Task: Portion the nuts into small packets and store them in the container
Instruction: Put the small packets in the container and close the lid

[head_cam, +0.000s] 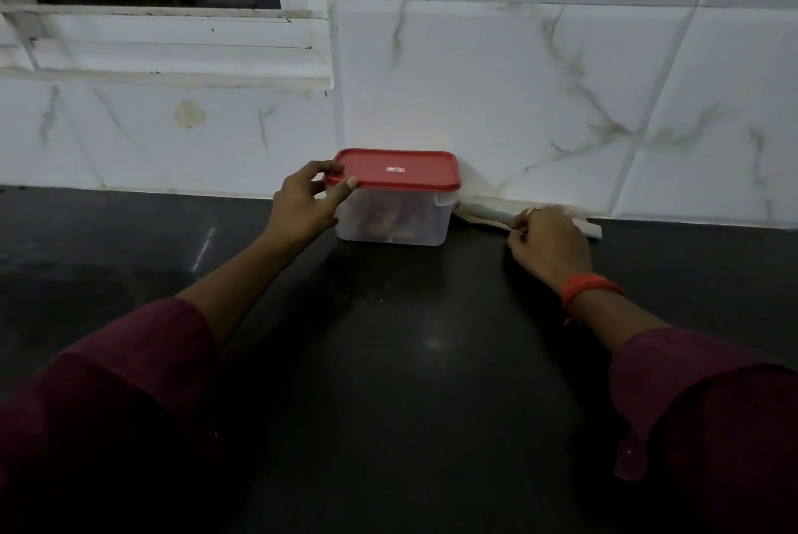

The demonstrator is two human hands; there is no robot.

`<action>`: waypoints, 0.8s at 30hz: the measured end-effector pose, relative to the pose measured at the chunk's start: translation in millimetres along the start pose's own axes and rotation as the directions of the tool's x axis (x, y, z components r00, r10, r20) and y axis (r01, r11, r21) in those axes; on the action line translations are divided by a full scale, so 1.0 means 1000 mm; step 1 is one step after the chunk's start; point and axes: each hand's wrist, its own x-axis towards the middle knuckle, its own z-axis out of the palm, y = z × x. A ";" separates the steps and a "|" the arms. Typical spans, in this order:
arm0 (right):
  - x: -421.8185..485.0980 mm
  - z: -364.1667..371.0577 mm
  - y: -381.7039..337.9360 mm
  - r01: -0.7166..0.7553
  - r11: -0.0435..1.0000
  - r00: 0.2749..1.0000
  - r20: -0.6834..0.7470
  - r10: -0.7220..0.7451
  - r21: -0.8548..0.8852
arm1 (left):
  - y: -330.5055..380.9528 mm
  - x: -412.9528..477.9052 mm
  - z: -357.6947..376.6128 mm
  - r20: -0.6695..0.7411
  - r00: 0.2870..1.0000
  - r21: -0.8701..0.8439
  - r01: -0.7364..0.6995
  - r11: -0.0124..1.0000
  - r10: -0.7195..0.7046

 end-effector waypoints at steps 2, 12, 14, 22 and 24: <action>0.004 0.005 0.001 0.005 0.998 0.999 -0.032 -0.007 -0.063 | -0.001 0.000 0.001 -0.004 1.000 -0.006 0.003 1.000 -0.003; 0.004 0.008 -0.018 -0.010 0.999 1.000 -0.019 0.009 -0.051 | -0.002 -0.001 0.002 -0.015 1.000 -0.043 0.023 0.999 -0.024; 0.001 0.008 -0.024 0.023 0.999 1.000 -0.019 -0.024 -0.044 | -0.001 -0.001 0.001 -0.014 1.000 -0.052 0.027 0.998 -0.027; -0.004 0.022 -0.037 0.227 0.971 0.969 0.083 -0.233 0.075 | 0.000 -0.007 0.002 -0.017 1.000 -0.098 0.024 0.995 -0.026; -0.006 0.025 -0.037 0.240 0.966 0.965 0.081 -0.247 0.092 | 0.001 -0.009 0.002 -0.017 0.999 -0.118 0.029 0.993 -0.031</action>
